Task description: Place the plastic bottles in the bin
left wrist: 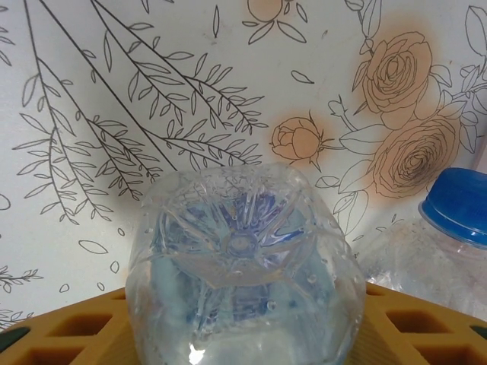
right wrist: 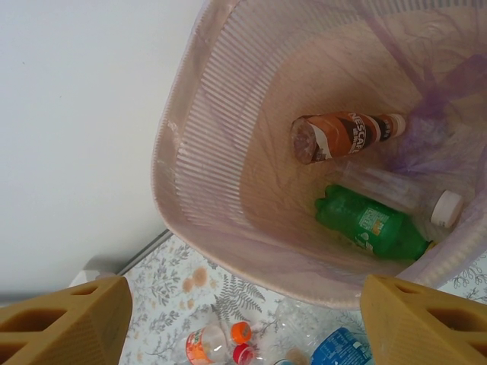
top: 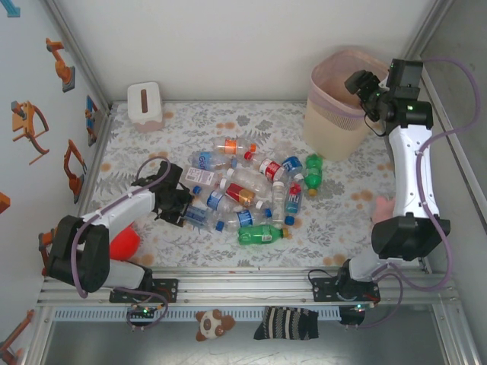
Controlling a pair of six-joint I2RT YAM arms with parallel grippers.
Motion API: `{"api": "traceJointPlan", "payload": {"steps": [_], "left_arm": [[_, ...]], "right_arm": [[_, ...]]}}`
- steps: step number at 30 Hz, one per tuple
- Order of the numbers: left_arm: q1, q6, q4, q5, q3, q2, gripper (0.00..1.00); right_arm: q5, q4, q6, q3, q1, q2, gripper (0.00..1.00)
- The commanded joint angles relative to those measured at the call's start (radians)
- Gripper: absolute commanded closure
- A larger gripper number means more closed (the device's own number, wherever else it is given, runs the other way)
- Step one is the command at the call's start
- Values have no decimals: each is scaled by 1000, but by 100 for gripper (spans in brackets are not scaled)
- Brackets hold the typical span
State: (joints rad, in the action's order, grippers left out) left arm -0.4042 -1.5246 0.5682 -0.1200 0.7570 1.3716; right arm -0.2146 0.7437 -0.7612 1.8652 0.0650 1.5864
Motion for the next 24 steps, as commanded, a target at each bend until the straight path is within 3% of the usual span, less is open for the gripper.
{"api": "traceJointPlan", "payload": {"steps": [1, 7, 15, 24], "left_arm": [[6, 32, 61, 37, 31, -51, 45], [7, 158, 106, 120, 75, -157, 45], [8, 440, -45, 121, 96, -370, 46], [10, 653, -417, -94, 52, -546, 48]], "right_arm": [[20, -23, 10, -6, 9, -40, 23], [-46, -53, 44, -14, 8, -60, 23], [-427, -307, 109, -133, 3, -129, 28], [-621, -523, 156, -272, -53, -236, 28]]}}
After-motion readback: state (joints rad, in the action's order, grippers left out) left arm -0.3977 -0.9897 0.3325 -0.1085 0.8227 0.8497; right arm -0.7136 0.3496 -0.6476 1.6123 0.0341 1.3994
